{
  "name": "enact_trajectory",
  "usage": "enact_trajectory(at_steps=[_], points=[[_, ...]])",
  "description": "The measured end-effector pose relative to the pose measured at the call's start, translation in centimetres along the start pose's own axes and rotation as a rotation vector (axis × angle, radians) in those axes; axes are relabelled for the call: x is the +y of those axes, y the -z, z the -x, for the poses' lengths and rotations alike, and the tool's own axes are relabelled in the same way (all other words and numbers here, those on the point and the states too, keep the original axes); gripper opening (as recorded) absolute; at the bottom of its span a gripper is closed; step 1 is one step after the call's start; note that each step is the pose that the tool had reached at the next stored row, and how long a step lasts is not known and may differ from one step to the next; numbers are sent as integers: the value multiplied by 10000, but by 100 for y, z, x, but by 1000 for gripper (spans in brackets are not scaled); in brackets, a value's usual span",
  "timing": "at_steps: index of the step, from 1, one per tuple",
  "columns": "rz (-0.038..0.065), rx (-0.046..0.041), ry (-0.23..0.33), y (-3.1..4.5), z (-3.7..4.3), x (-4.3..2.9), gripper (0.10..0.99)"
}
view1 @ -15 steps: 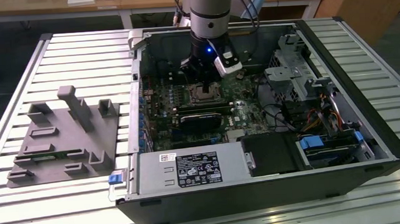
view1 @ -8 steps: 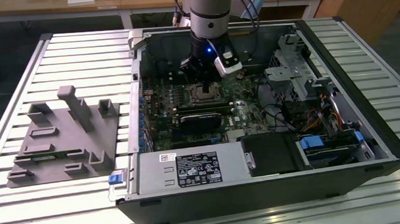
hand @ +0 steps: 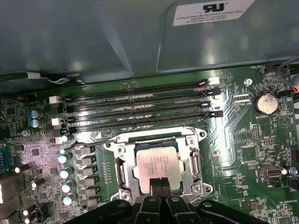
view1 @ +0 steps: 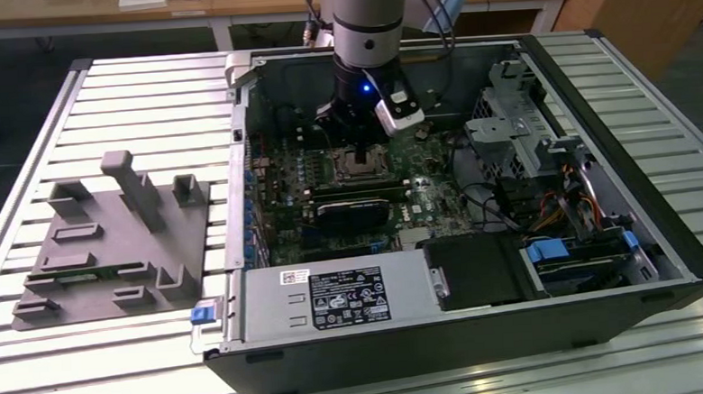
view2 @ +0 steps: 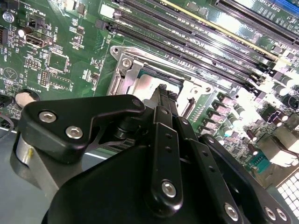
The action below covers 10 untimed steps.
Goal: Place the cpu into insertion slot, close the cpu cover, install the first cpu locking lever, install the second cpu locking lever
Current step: 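Install the first cpu locking lever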
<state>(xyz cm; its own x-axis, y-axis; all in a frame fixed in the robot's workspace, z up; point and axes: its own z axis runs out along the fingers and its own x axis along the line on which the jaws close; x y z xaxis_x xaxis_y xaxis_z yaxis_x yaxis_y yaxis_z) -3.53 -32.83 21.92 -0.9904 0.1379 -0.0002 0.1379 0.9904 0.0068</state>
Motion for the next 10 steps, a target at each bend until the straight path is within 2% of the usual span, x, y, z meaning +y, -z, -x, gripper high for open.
enact_trajectory(at_steps=[1, 10], points=[[1, -4, 0, 0, -35, -5, 106], [2, -23, 2, 1, -179, -25, 106]])
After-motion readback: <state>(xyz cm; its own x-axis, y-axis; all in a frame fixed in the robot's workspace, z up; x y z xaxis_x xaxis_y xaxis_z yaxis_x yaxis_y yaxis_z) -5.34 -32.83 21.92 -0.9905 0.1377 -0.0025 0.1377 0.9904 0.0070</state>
